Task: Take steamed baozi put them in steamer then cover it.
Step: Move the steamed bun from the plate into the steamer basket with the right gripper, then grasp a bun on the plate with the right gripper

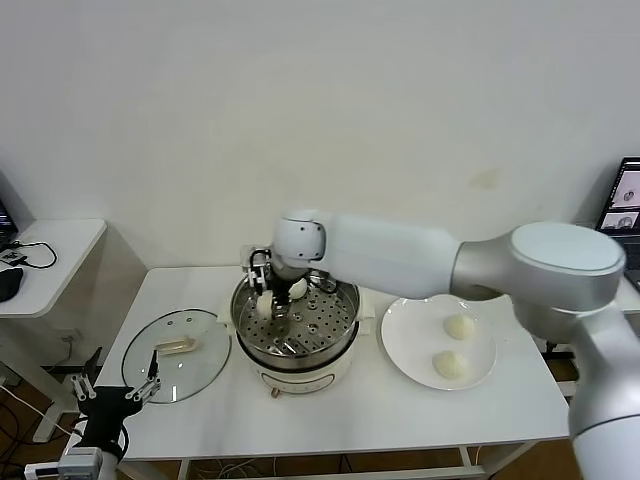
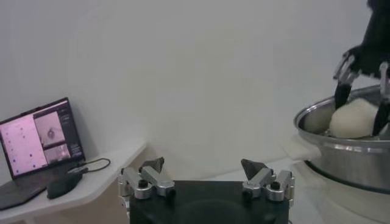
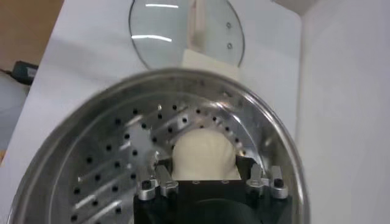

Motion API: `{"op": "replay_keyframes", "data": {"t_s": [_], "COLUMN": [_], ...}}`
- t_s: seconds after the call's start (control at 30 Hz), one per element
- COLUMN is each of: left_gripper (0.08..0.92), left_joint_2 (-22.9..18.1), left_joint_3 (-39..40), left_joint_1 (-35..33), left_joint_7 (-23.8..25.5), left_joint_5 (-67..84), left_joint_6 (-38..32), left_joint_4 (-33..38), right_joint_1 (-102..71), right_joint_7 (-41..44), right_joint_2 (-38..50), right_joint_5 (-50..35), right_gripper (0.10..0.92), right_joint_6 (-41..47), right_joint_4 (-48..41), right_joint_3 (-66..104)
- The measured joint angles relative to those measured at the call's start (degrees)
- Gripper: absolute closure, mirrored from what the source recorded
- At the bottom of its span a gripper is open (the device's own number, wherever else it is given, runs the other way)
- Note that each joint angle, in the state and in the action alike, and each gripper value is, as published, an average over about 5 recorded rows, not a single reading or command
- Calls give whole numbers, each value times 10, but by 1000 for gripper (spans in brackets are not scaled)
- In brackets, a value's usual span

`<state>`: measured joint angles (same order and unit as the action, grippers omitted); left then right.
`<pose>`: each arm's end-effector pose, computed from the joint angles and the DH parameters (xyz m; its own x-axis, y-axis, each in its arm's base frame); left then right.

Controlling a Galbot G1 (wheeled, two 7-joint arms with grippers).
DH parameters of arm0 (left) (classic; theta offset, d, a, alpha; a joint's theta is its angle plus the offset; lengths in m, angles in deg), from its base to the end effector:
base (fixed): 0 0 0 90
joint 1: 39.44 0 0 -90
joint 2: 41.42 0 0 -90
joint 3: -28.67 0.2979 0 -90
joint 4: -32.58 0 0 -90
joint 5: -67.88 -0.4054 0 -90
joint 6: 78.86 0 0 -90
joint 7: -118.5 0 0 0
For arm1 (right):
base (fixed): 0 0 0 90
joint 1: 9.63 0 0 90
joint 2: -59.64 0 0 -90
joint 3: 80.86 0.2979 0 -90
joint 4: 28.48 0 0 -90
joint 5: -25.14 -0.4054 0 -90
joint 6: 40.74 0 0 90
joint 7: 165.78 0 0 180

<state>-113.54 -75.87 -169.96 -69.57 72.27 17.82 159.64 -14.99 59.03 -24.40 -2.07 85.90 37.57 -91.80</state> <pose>0.2211 0.0937 -0.2233 -0.9810 -0.1752 0.0834 -0.1384 0.9329 0.3324 0.4890 0.3138 -0.1165 -0.2284 -0.3025 0.9254 -0.9278 -0.2205 -0.3010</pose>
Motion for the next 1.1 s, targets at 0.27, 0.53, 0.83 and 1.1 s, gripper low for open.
{"op": "replay_keyframes", "data": {"t_s": [0.27,0.53,0.83,1.1], "left_gripper": [177,177,177,177], "left_joint_2": [1,0,-1,0], "left_joint_3": [0,1,1,1], "left_joint_1": [3,3,0,0], "left_joint_7": [0,0,0,0], "left_joint_5": [1,1,1,1], "left_joint_6": [-1,-1,-1,-1], "left_joint_4": [-1,-1,3,7], "right_joint_1": [-11,-18,4,64], "right_joint_7": [-3,-8,16,71], "right_joint_2": [-19,-28,-12,54], "right_joint_5": [7,7,3,18], "right_gripper": [374,313,203,203], "right_joint_6": [2,1,-6,-35], "right_joint_4": [-29,-45,-24,38], "right_joint_3": [0,5,8,-6]}}
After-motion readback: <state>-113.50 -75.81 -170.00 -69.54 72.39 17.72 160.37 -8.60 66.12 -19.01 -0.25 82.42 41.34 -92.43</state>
